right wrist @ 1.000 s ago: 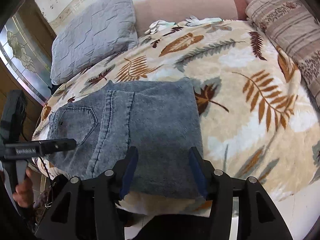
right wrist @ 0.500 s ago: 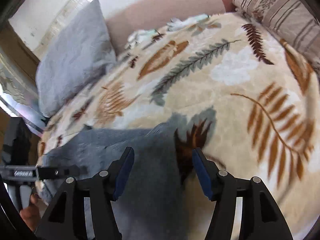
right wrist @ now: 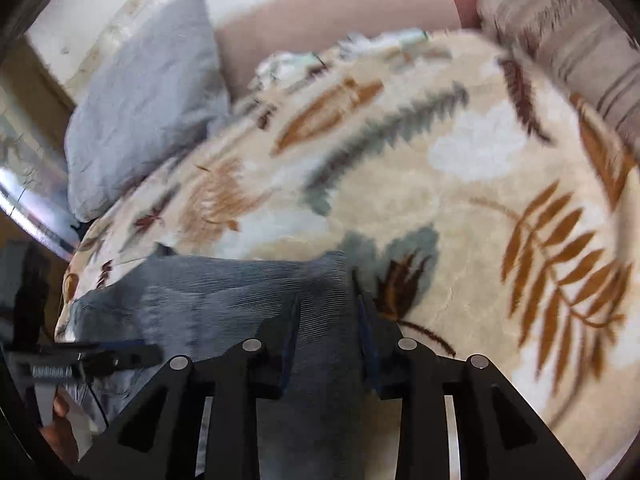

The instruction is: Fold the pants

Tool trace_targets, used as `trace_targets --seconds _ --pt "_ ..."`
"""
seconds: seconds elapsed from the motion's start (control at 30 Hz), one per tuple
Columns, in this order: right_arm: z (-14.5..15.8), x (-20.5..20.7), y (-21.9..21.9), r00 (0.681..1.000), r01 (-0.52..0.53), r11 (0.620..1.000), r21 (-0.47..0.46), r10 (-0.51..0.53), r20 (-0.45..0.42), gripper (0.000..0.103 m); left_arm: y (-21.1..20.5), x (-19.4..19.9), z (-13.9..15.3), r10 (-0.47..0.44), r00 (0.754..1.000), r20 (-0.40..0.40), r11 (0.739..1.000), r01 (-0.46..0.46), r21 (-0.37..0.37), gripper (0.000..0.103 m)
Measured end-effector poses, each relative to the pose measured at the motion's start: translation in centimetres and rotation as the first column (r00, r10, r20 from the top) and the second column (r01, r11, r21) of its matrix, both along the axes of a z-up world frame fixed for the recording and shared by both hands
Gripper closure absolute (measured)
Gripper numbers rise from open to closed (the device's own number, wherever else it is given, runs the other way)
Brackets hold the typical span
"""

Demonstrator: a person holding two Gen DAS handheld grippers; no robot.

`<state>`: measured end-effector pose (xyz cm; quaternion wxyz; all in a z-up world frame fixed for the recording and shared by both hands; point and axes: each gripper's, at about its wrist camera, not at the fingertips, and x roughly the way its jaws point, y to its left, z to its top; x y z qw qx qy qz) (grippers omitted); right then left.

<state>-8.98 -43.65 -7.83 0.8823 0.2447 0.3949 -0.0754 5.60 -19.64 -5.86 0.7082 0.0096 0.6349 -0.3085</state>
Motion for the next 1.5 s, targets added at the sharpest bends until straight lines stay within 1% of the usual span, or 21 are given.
trace_targets --seconds 0.07,0.1,0.17,0.27,0.4,0.53,0.57,0.67,0.73,0.83,0.97,1.07,1.1,1.2,1.27,1.3,1.33,1.37,1.4,1.43,1.5 --pt "1.4 -0.6 1.8 1.000 -0.022 0.999 -0.031 0.023 0.017 0.044 2.0 0.2 1.2 0.011 1.000 -0.009 0.999 -0.012 -0.049 0.057" --pt "1.9 -0.7 3.0 0.999 -0.035 0.998 -0.050 0.036 0.020 0.042 3.1 0.2 1.9 0.016 1.000 -0.002 0.998 -0.016 -0.065 0.056" --pt "2.7 -1.0 5.7 0.997 -0.077 0.994 -0.072 0.079 0.025 0.038 5.5 0.3 3.2 0.017 1.000 0.023 0.996 -0.015 -0.087 0.052" --pt "3.2 -0.1 11.7 0.983 -0.184 0.977 -0.109 0.184 -0.002 0.035 10.5 1.0 4.9 0.032 0.997 0.077 0.996 -0.025 -0.090 0.047" --pt "3.6 0.6 21.0 0.939 -0.340 0.912 -0.228 0.342 -0.034 0.034 19.2 3.8 5.3 0.108 0.991 0.074 0.990 -0.101 -0.094 0.043" --pt "3.7 0.2 30.3 0.876 -0.468 0.814 -0.344 0.478 -0.060 0.030 26.0 7.1 3.7 0.155 0.988 0.010 0.982 -0.153 -0.112 0.043" --pt "3.6 0.0 32.4 0.858 -0.494 0.781 -0.382 0.509 -0.068 0.029 27.2 7.7 3.2 0.157 0.988 -0.008 0.981 -0.156 -0.115 0.043" --pt "2.9 -0.9 38.9 0.795 -0.553 0.634 -0.540 0.596 -0.114 0.025 29.4 9.2 1.4 0.163 0.985 -0.060 0.979 -0.169 -0.115 0.043" --pt "2.1 -1.4 42.3 0.764 -0.562 0.536 -0.630 0.628 -0.147 0.024 30.0 10.3 0.1 0.150 0.982 -0.111 0.976 -0.165 -0.141 0.043" --pt "0.5 -1.1 45.9 0.743 -0.562 0.421 -0.712 0.636 -0.210 0.022 29.5 11.4 -0.8 0.122 0.981 -0.150 0.976 -0.146 -0.163 0.043" --pt "-1.7 0.0 48.4 0.742 -0.561 0.325 -0.762 0.606 -0.287 0.022 28.0 13.4 -1.8 0.092 0.982 -0.164 0.982 -0.117 -0.150 0.043" --pt "-2.7 0.9 49.0 0.759 -0.542 0.289 -0.789 0.571 -0.313 0.022 27.5 14.7 -2.5 0.080 0.982 -0.172 0.982 -0.107 -0.155 0.038" --pt "-3.0 1.4 48.9 0.774 -0.528 0.282 -0.801 0.547 -0.318 0.022 27.3 15.1 -2.7 0.067 0.982 -0.176 0.981 -0.097 -0.166 0.033" --pt "-3.0 2.6 48.5 0.803 -0.505 0.310 -0.805 0.511 -0.307 0.023 26.2 15.0 -2.5 0.015 0.989 -0.148 0.984 -0.041 -0.175 0.021" --pt "-2.8 3.4 48.1 0.806 -0.503 0.327 -0.800 0.513 -0.296 0.025 25.5 14.6 -2.4 -0.025 0.992 -0.126 0.982 0.001 -0.190 0.021" --pt "-2.6 3.7 48.0 0.804 -0.502 0.327 -0.801 0.518 -0.292 0.029 25.3 14.1 -2.2 -0.049 0.991 -0.127 0.974 0.019 -0.225 0.027" --pt "-2.3 4.0 47.8 0.797 -0.510 0.332 -0.794 0.529 -0.290 0.044 25.2 13.8 -2.0 -0.064 0.989 -0.130 0.967 0.029 -0.253 0.058" --pt "-1.9 4.2 47.5 0.786 -0.527 0.347 -0.775 0.545 -0.291 0.060 25.0 13.2 -1.8 -0.088 0.987 -0.133 0.957 0.047 -0.287 0.076" --pt "-1.6 4.3 47.2 0.778 -0.540 0.361 -0.761 0.559 -0.287 0.065 24.9 12.5 -1.2 -0.102 0.989 -0.110 0.952 0.065 -0.300 0.086" --pt "-1.3 4.1 47.1 0.774 -0.542 0.367 -0.756 0.568 -0.279 0.070 24.8 11.8 -0.3 -0.099 0.993 -0.057 0.952 0.078 -0.297 0.087" --pt "-0.6 3.8 46.6 0.773 -0.537 0.379 -0.753 0.579 -0.260 0.074 24.7 10.8 1.1 -0.093 0.995 -0.019 0.947 0.083 -0.310 0.088"
